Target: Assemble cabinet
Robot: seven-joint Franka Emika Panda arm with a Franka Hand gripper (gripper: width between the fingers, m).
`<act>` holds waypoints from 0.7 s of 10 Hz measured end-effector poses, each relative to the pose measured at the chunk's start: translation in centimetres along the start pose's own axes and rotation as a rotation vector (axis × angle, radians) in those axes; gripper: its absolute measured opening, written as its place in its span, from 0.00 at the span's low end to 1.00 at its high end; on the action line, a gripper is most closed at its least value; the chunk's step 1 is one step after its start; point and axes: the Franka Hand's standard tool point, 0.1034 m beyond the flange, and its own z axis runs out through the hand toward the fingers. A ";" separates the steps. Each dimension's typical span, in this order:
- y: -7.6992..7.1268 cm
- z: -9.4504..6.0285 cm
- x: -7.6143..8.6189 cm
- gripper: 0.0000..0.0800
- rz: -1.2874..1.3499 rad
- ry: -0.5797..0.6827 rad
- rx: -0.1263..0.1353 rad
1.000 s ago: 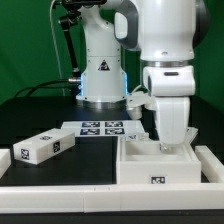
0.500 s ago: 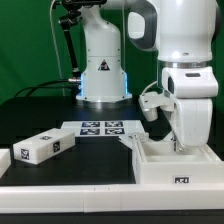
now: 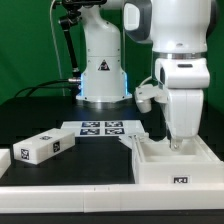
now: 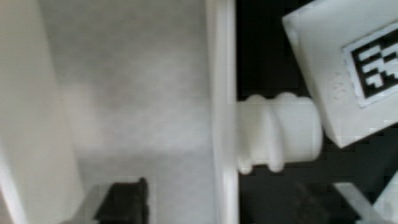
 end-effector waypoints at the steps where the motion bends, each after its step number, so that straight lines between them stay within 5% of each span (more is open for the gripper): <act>1: -0.6 -0.9 0.0 0.75 0.049 -0.002 -0.008; 2: -1.5 -1.8 0.0 0.75 0.154 0.006 -0.029; 3: -2.6 -2.5 0.0 0.94 0.238 0.014 -0.048; 7: -5.0 -2.3 0.1 1.00 0.364 0.013 -0.039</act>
Offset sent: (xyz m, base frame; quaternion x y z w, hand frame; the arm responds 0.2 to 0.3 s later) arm -0.0356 -0.0019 0.0211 -0.0591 -0.0072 0.1868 0.9806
